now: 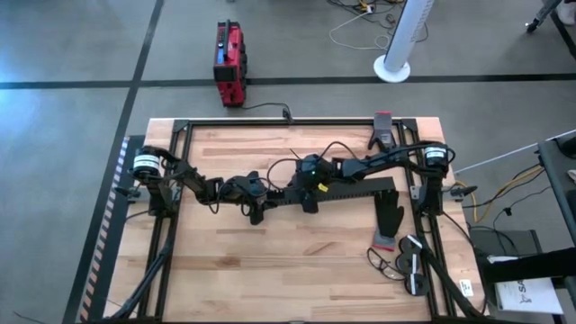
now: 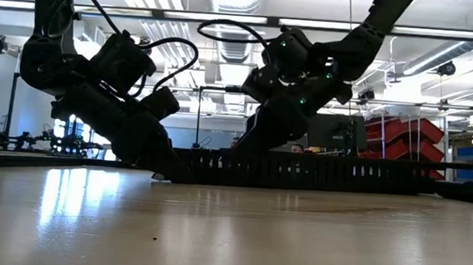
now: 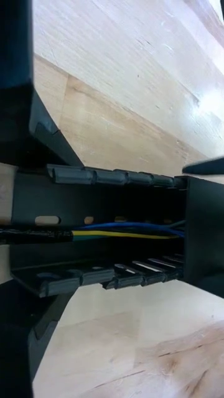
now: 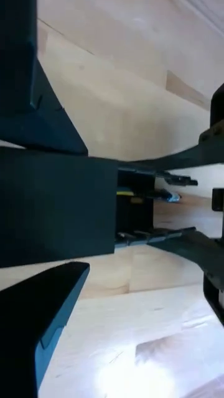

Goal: Ziptie cables
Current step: Close the black cable duct

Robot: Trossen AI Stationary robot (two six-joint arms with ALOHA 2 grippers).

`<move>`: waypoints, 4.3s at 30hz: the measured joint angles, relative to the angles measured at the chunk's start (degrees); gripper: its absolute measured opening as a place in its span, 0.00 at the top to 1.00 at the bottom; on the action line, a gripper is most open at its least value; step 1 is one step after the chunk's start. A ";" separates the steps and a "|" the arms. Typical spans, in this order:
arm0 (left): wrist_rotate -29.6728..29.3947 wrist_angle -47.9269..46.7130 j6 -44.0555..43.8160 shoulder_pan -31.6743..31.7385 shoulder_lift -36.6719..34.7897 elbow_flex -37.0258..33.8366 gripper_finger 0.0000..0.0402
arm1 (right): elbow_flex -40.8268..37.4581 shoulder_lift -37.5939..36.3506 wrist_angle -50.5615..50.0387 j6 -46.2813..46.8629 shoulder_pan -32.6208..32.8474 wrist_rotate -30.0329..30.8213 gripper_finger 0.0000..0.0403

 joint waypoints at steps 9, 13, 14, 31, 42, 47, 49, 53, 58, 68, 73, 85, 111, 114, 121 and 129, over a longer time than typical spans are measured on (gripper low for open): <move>-0.26 0.07 -1.29 -0.02 0.00 0.04 0.47 | 0.32 -0.23 -3.08 -1.84 -0.08 -1.76 0.46; -0.63 0.11 -1.40 -0.02 0.02 0.09 0.48 | 0.37 -0.37 -4.58 -2.18 -0.27 -2.19 0.43; -0.85 0.11 -1.38 -0.02 0.02 0.09 0.48 | 0.37 -0.37 -4.59 -2.51 -0.27 -2.23 0.42; -1.42 2.11 0.42 -0.13 0.13 0.84 0.47 | 0.94 2.97 2.84 6.24 0.21 -2.75 0.41; -1.93 2.75 0.91 -0.23 0.17 1.03 0.48 | 1.09 2.81 1.67 3.06 -0.12 -5.64 0.45; -3.11 2.78 1.02 -0.33 0.17 1.15 0.48 | 1.14 2.78 1.44 2.30 0.27 -7.01 0.46; -3.21 2.54 1.48 -0.35 0.17 1.46 0.48 | 1.18 2.73 1.38 2.84 0.68 -6.27 0.47; -3.35 1.62 2.91 -0.51 0.17 2.60 0.47 | 1.31 2.62 0.84 4.64 0.84 -5.13 0.45; -3.37 1.44 3.72 -0.52 0.21 3.43 0.48 | 2.07 2.60 0.12 5.94 0.84 -4.76 0.46; -4.09 1.11 4.11 -0.50 0.20 4.20 0.48 | 4.79 3.31 -1.21 4.75 1.21 -4.83 0.46; -4.20 0.01 4.71 -0.50 0.75 6.05 0.48 | 6.03 4.36 -1.13 4.02 1.21 -5.32 0.47; -3.22 -2.59 7.39 -0.46 1.14 9.37 0.48 | 6.20 5.70 1.51 5.74 1.19 -4.28 0.47; -2.45 -7.67 6.36 -0.55 0.59 8.90 0.48 | 7.13 1.67 -12.43 1.09 0.96 0.32 0.36; -2.49 -7.81 5.87 -0.55 0.59 8.90 0.48 | 7.08 1.66 -13.80 0.96 0.90 0.65 0.40; -2.63 -8.41 5.49 -0.55 0.59 9.07 0.47 | 6.87 1.66 -12.46 1.14 0.86 0.85 0.47; -2.75 -8.92 5.40 -0.55 0.64 9.29 0.48 | 6.72 3.16 -8.50 1.26 0.75 0.65 0.47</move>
